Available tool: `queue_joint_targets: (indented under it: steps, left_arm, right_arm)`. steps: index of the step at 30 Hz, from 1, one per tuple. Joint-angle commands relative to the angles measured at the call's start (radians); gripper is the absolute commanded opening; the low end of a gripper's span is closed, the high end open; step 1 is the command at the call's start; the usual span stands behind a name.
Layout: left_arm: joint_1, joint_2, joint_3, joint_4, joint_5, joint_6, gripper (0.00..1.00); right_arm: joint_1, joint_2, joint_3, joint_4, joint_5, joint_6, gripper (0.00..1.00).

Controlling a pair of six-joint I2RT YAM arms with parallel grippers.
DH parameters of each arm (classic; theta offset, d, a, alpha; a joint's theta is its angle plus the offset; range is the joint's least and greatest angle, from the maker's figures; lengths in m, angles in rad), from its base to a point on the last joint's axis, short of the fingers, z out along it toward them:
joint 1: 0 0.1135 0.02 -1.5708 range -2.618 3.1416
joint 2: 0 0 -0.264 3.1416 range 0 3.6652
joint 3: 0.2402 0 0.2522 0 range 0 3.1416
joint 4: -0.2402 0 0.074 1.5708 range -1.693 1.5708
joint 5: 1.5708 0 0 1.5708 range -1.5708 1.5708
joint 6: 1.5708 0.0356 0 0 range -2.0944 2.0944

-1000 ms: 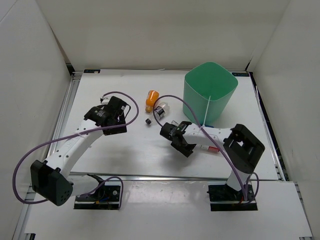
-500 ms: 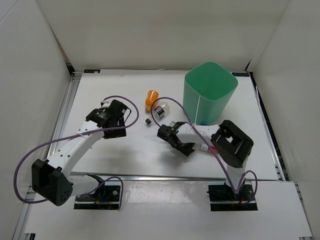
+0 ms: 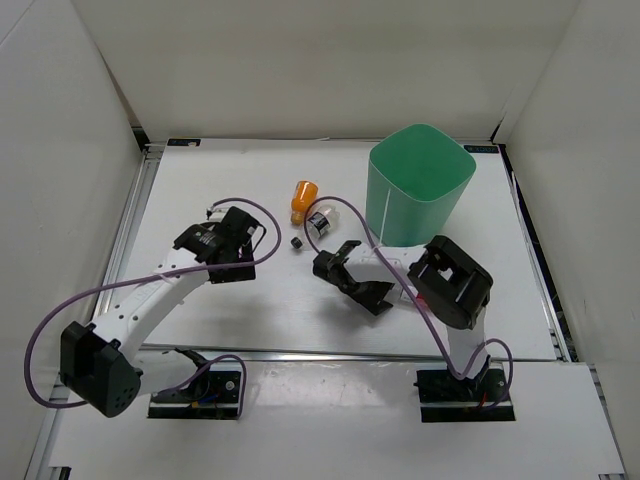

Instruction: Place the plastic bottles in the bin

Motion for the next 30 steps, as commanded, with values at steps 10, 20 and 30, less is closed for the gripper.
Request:
queue_joint_targets:
  steps: [10, 20, 30]
  left_arm:
    - [-0.006, -0.076, -0.019, 0.037, -0.011, -0.010, 1.00]
    - [-0.006, -0.094, -0.028, 0.046, -0.011, -0.010, 1.00]
    - [-0.006, -0.085, -0.028, 0.046, -0.029, -0.010, 1.00]
  right_arm:
    - [0.033, 0.053, -0.005, 0.064, -0.388, 0.080, 0.79]
    - [0.060, -0.032, 0.070, -0.005, -0.406, 0.068, 0.40]
    - [0.091, -0.025, 0.933, -0.315, -0.236, 0.069, 0.35]
